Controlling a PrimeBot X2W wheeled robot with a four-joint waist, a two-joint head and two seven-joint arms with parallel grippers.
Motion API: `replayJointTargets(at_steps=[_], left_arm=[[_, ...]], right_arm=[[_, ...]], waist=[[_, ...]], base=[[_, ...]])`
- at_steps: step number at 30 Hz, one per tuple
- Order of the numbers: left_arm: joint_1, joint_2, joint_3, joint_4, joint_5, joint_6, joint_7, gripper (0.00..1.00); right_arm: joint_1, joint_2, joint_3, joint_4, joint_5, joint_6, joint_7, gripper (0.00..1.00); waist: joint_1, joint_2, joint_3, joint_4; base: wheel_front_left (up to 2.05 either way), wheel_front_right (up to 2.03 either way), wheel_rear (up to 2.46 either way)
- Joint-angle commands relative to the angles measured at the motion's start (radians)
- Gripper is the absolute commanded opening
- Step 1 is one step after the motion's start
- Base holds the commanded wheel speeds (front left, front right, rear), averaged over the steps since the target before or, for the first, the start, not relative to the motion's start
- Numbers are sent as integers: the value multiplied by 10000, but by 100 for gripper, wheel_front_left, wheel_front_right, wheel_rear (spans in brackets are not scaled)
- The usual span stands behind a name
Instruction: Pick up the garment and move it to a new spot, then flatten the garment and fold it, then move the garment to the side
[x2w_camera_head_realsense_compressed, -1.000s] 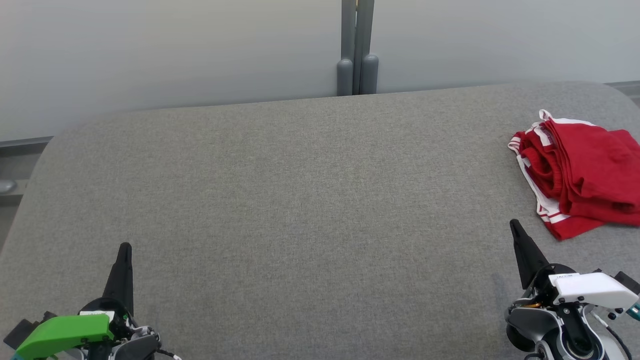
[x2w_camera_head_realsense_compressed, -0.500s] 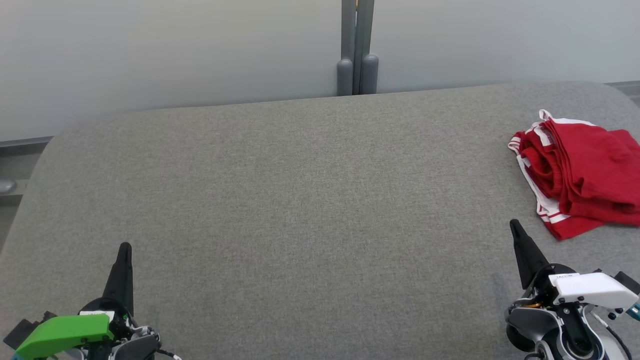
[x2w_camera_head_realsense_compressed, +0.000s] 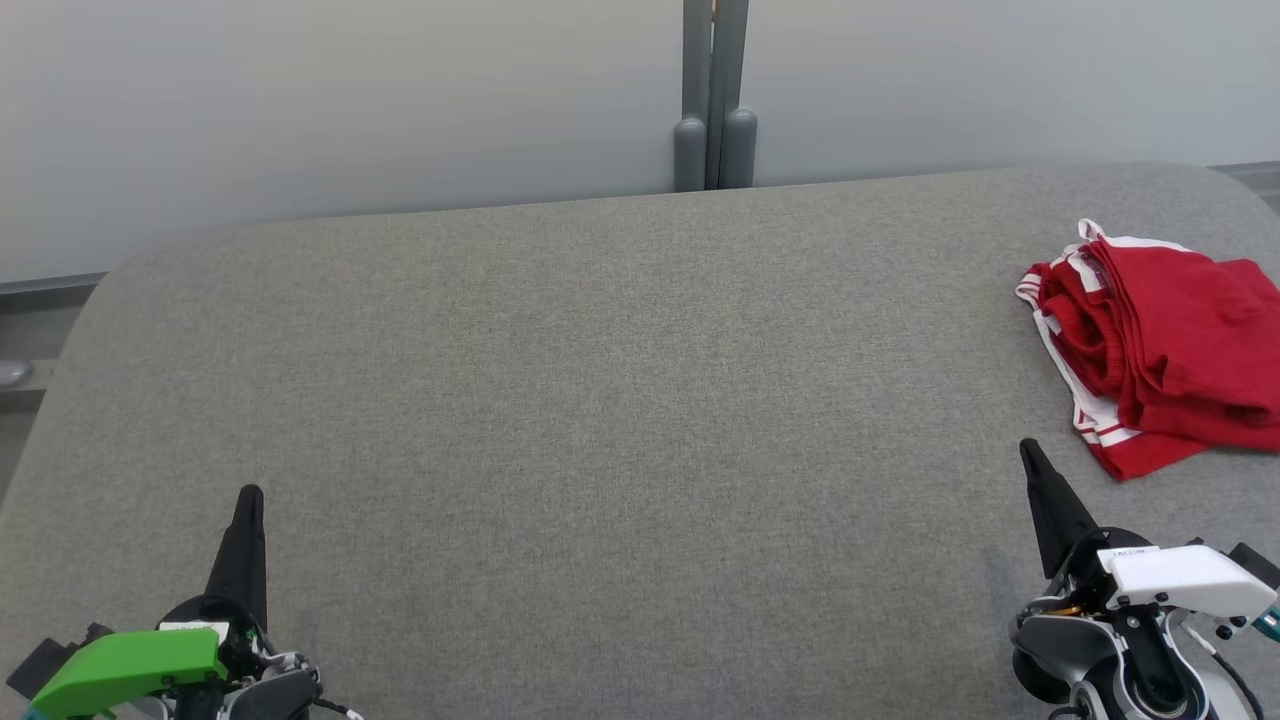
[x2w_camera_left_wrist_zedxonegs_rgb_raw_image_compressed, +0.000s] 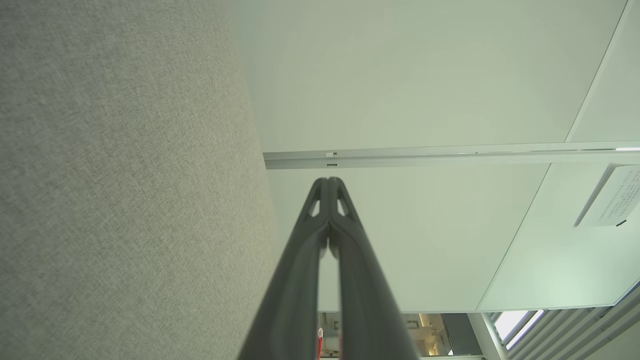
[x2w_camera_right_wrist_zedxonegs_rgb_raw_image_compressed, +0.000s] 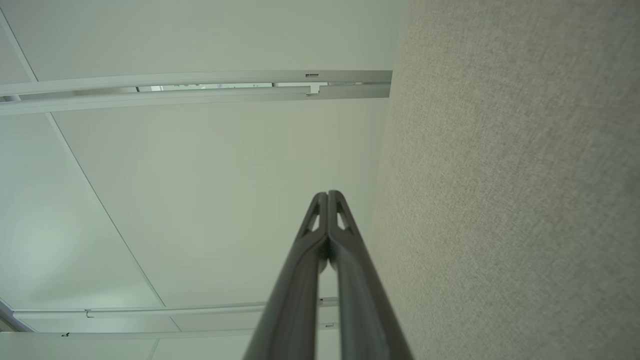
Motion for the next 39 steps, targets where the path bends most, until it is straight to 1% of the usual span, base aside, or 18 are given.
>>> replayJointTargets(at_steps=[1, 39], left_arm=[[-136, 69, 39, -24, -36, -52, 8, 0], [-136, 70, 39, -25, -36, -52, 7, 0]], right_arm=[[100, -45, -15, -46, 46, 7, 46, 0], [99, -45, -14, -46, 47, 7, 45, 0]], waist=[[0, 0, 0, 0], [0, 0, 0, 0]], base=[[0, 0, 0], [0, 0, 0]])
